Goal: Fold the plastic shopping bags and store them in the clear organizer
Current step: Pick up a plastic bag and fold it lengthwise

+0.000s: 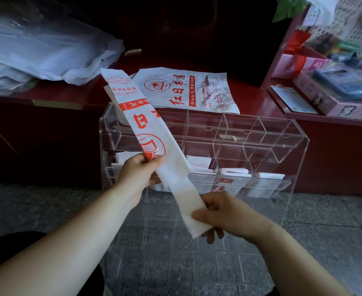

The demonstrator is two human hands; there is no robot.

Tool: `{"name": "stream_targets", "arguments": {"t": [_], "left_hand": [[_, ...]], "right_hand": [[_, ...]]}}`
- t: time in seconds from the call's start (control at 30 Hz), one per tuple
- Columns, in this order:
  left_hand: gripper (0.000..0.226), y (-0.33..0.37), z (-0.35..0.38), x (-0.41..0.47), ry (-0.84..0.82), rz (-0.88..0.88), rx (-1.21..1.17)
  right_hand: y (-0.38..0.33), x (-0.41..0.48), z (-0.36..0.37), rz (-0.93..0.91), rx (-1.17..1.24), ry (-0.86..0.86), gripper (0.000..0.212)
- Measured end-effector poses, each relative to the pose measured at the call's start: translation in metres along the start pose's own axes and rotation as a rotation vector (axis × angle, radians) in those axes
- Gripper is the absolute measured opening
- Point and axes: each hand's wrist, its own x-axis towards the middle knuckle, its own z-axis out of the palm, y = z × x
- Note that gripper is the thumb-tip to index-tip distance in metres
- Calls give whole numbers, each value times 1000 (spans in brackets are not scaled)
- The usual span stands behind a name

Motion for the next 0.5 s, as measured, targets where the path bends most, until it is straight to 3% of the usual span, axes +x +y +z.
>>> {"name": "stream_targets", "arguments": {"t": [0.13, 0.23, 0.33, 0.5], "left_hand": [[14, -6, 7, -7, -38, 18, 75], [15, -11, 8, -8, -56, 22, 135], [17, -12, 8, -8, -91, 30, 192], [20, -12, 12, -18, -324, -85, 211]], "right_hand": [[-8, 4, 2, -115, -101, 266, 32], [-9, 9, 3, -220, -156, 407, 25], [-6, 11, 1, -244, -168, 426, 18], [-7, 14, -1, -200, 186, 374, 22]]}}
